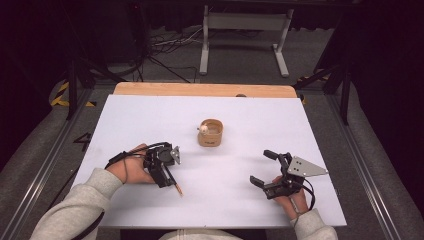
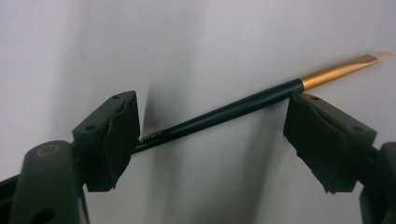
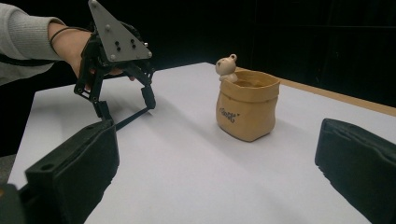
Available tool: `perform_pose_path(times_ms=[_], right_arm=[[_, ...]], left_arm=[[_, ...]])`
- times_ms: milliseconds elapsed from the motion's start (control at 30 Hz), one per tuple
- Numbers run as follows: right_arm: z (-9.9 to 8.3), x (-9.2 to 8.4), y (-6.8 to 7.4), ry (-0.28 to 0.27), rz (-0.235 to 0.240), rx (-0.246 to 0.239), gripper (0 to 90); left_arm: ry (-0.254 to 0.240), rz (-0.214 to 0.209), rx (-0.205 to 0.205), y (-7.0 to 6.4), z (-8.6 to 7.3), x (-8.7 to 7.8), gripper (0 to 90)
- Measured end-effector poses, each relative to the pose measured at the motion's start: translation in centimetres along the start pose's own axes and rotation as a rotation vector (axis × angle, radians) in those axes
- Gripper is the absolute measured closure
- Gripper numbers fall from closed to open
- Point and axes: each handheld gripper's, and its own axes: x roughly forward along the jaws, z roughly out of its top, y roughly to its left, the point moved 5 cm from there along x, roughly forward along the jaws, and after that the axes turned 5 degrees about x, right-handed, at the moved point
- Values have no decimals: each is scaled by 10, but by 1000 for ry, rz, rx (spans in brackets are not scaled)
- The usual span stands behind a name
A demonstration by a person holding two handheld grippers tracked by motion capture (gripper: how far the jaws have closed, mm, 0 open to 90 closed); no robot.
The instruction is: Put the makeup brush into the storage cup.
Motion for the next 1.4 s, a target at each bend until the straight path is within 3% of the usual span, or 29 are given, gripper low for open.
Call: perform_pose_path(times_ms=[333,600,667,933,1400], right_arm=[[0,0,0,2,-1,3,2],[0,0,0,3,1,8,2],[0,0,0,3,2,8,2],[-1,1,0,8,2,9,2],[-2,2,0,15,-2,14,3]], left_arm=[[20,-37,2,-3,2,-1,311],[41,-49,16,-5,4,-4,551],[42,-46,17,-5,4,-4,571],[62,-37,58,-8,5,-5,811],[79,-21,56,-8,7,-6,827]])
